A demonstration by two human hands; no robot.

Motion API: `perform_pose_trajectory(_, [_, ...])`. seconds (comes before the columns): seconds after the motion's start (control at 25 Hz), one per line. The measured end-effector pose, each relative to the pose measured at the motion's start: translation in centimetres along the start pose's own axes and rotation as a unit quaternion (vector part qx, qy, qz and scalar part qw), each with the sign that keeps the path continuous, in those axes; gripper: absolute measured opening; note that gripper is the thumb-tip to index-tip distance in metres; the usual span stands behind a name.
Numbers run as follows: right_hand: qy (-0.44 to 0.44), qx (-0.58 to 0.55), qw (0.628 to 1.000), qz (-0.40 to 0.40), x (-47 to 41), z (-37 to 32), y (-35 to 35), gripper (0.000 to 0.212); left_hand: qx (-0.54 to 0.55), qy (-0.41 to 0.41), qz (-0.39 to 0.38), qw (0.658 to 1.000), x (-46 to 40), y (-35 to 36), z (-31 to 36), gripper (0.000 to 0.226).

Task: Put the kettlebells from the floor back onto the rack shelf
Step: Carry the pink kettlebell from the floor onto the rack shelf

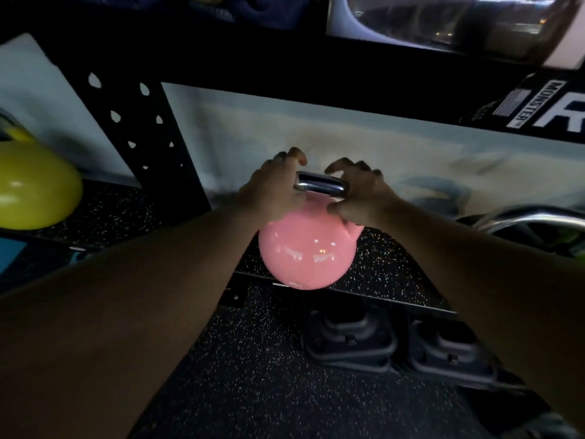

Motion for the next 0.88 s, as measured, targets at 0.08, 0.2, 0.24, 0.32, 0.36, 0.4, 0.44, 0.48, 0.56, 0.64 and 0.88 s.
perform_pose_trajectory(0.08, [-0.064, 0.057, 0.996, 0.036, 0.6, -2.2, -0.6, 0.071, -0.018, -0.011, 0.026, 0.999, 2.2, -0.5, -0.5, 0.063])
perform_pose_trajectory(0.2, [-0.174, 0.08, 0.981, 0.041, 1.8, -6.6, 0.7, 0.065, -0.053, -0.044, 0.037, 0.997, 6.5, -1.6, -2.6, 0.068])
perform_pose_trajectory(0.24, [-0.202, 0.09, 0.975, 0.03, 2.2, -8.2, 1.7, 0.063, -0.071, -0.065, 0.043, 0.994, 8.3, -2.3, -3.8, 0.071])
perform_pose_trajectory(0.32, [-0.24, 0.122, 0.963, 0.02, 2.8, -11.4, 3.9, 0.062, -0.085, -0.117, 0.076, 0.987, 12.6, -4.6, -6.6, 0.073])
perform_pose_trajectory(0.36, [-0.257, 0.141, 0.956, 0.02, 3.2, -13.2, 5.2, 0.061, -0.086, -0.143, 0.086, 0.982, 15.3, -5.5, -8.2, 0.072])
perform_pose_trajectory(0.4, [-0.27, 0.157, 0.95, 0.023, 3.6, -14.8, 6.3, 0.059, -0.088, -0.164, 0.084, 0.979, 18.0, -6.2, -9.7, 0.072])
perform_pose_trajectory(0.44, [-0.281, 0.162, 0.946, 0.023, 3.9, -16.2, 7.5, 0.057, -0.09, -0.183, 0.075, 0.976, 20.7, -6.5, -11.2, 0.072])
perform_pose_trajectory(0.48, [-0.3, 0.16, 0.94, 0.015, 4.3, -18.1, 9.1, 0.056, -0.094, -0.21, 0.064, 0.971, 24.1, -6.9, -12.9, 0.073])
perform_pose_trajectory(0.56, [-0.341, 0.158, 0.927, -0.018, 5.9, -22.3, 13.1, 0.055, -0.1, -0.265, 0.056, 0.957, 31.4, -7.5, -16.0, 0.075])
perform_pose_trajectory(0.64, [-0.398, 0.158, 0.901, -0.065, 8.8, -27.4, 18.6, 0.052, -0.09, -0.321, 0.072, 0.94, 39.9, -7.8, -18.6, 0.073])
perform_pose_trajectory(0.88, [-0.511, 0.151, 0.807, -0.255, 25.3, -40.0, 37.9, 0.046, -0.03, -0.472, 0.101, 0.875, 67.9, -3.6, -22.2, 0.058])
Point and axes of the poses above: each hand's wrist, its own x-axis away from the middle knuckle, its own y-axis out of the palm, z = x × y, the point moved 7 cm from there along -x, towards the middle knuckle, and after that the axes turned 5 degrees about -z, right-handed, at the moved point
